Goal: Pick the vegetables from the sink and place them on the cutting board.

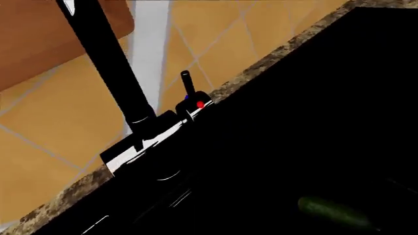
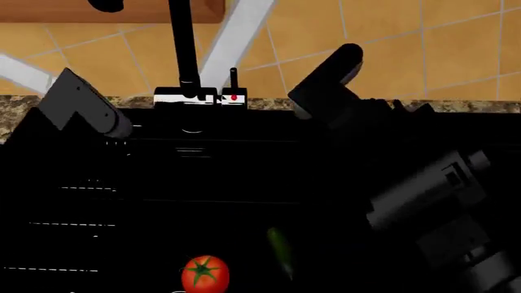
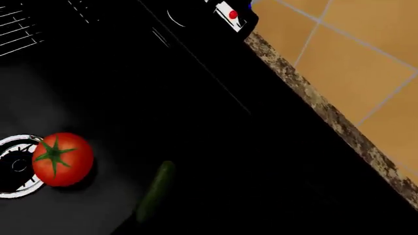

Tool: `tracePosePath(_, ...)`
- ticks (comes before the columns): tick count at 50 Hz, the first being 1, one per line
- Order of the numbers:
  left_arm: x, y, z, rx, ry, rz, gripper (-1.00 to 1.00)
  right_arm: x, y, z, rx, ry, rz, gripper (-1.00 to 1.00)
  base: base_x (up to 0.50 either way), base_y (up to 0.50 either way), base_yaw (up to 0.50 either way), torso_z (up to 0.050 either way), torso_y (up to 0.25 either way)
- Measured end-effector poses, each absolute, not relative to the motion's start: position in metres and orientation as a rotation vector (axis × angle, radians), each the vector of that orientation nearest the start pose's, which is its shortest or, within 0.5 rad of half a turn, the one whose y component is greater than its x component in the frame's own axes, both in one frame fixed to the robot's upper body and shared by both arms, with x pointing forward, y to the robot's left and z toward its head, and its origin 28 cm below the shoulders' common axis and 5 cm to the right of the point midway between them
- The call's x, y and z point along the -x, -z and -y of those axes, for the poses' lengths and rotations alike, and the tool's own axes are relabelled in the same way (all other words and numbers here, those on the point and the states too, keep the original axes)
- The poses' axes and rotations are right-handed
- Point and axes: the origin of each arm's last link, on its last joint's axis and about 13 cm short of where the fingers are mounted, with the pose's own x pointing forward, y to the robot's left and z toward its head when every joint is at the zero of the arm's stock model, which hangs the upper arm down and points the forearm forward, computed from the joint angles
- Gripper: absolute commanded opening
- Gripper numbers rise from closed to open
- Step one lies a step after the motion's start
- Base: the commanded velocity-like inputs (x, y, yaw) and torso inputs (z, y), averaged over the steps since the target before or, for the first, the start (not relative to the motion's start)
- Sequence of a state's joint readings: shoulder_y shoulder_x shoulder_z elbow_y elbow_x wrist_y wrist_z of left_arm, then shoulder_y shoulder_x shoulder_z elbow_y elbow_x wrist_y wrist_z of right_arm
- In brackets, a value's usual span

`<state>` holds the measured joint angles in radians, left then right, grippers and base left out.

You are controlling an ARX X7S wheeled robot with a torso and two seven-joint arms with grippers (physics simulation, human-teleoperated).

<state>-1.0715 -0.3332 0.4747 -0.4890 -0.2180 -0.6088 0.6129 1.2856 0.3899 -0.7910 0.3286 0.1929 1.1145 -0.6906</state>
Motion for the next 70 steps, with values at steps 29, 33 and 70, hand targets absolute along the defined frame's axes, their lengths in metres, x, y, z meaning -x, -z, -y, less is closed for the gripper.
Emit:
tracePosePath(29, -0.398, -0.223, -0.250, -0.704, 1.099, -0.431, 1.00, -0.379, -0.299, 0.135, 0.714, -0.886, -0.842, 1.00, 0.00, 0.00, 0.00, -0.003, -0.130)
tracePosePath(33, -0.399, -0.226, -0.247, -0.734, 1.106, -0.428, 1.00, -0.377, -0.303, 0.134, 0.715, -0.893, -0.842, 1.00, 0.00, 0.00, 0.00, 0.000, 0.000)
tracePosePath(70, -0.423, -0.208, -0.180, -0.963, 1.268, -0.704, 1.00, -0.361, -0.341, 0.139, 0.743, -0.837, -0.739, 1.00, 0.00, 0.00, 0.00, 0.000, 0.000)
